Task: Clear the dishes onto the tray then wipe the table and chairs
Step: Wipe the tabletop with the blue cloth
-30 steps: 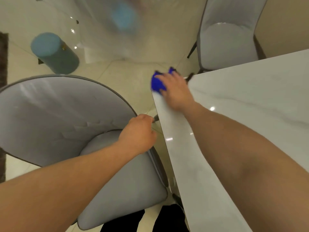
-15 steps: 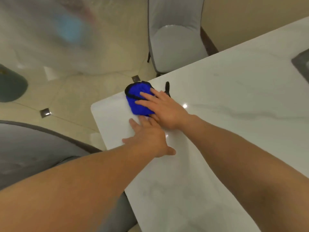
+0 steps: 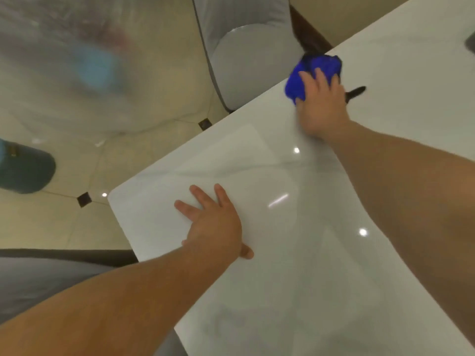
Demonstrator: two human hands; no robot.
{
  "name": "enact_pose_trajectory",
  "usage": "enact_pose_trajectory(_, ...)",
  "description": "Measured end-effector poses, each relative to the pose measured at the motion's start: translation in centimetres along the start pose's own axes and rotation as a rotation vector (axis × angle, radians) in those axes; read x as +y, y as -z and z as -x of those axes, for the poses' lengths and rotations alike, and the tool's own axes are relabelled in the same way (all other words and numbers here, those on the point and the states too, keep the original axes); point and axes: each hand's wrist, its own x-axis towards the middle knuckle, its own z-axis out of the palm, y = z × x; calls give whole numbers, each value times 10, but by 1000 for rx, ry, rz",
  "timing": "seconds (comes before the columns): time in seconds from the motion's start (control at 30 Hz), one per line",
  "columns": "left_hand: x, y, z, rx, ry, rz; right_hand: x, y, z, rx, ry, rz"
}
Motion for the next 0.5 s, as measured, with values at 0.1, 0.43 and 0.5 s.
enact_pose_trajectory(0.1,3,2,2,17,9,-34,-78,-15,41,-91,386,20)
enact_pose_trajectory(0.43,4,4,10,91,5,-22,23,-11,79,-2,117,-22)
enact_pose_trajectory(0.5,2,3,12,119,-1,-43,84,1,89,-6,-87,-24)
